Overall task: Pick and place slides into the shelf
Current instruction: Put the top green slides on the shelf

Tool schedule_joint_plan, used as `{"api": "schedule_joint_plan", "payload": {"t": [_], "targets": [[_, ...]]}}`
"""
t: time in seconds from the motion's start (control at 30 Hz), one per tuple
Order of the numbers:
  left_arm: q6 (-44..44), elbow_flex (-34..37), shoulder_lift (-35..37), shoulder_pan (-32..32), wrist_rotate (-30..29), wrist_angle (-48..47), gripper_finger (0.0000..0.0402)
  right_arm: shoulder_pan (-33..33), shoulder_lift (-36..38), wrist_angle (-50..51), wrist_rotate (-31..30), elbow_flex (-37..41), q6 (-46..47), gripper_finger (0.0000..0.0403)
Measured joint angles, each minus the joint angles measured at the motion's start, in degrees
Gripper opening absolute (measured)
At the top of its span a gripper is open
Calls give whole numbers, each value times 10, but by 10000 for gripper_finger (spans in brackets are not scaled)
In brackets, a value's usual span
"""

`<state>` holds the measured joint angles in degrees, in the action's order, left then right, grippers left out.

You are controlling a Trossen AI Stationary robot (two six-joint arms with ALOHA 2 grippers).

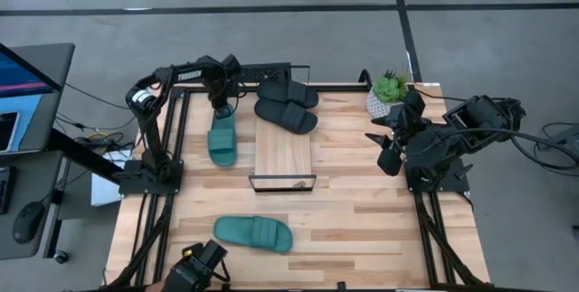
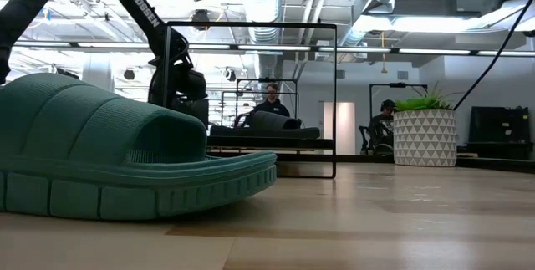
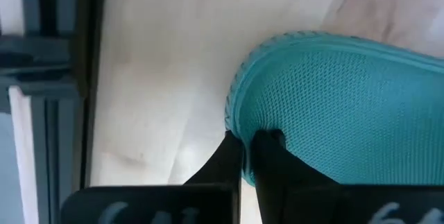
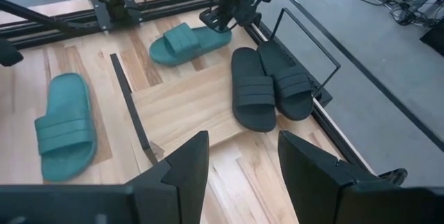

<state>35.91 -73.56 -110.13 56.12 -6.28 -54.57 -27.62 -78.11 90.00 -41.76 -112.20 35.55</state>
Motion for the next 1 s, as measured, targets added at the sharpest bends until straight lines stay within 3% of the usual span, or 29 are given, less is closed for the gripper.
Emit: {"api": "schedule_joint_plan", "payload": {"t": [0.5, 1.0], "targets": [[-42, -6, 16, 39, -7, -101, 1, 0, 0, 0, 12, 0, -16, 166], [-123, -6, 92, 78, 91, -103, 1, 0, 0, 0, 12, 0, -31, 166]]}}
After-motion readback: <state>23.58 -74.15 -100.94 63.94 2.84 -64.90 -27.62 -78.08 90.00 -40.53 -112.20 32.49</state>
